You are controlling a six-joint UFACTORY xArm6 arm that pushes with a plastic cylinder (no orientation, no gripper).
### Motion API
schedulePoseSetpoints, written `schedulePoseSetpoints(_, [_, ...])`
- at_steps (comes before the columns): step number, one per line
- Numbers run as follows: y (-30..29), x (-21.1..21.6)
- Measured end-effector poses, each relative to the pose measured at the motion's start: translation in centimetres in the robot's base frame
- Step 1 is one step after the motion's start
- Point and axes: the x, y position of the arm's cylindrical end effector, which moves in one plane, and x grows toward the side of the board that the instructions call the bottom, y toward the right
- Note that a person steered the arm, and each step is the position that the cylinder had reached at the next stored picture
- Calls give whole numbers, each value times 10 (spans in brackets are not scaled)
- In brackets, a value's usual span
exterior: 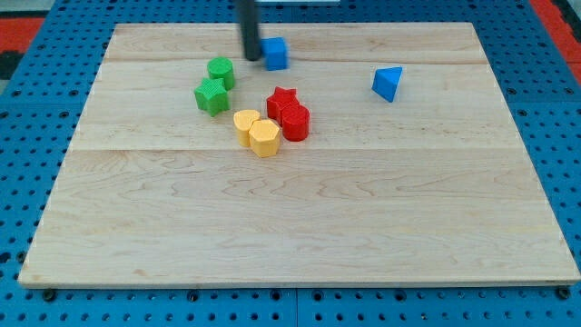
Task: Push the red star below the green star
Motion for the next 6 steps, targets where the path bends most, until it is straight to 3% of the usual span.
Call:
schedulePoseSetpoints(1, [47, 37])
schedulePoseSetpoints(2, [55, 96])
schedulePoseSetpoints(3, [3, 120])
schedulePoseSetpoints(4, [-16, 119])
schedulePoseSetpoints(5, [4, 93])
schedulePoseSetpoints(6, [-36, 95])
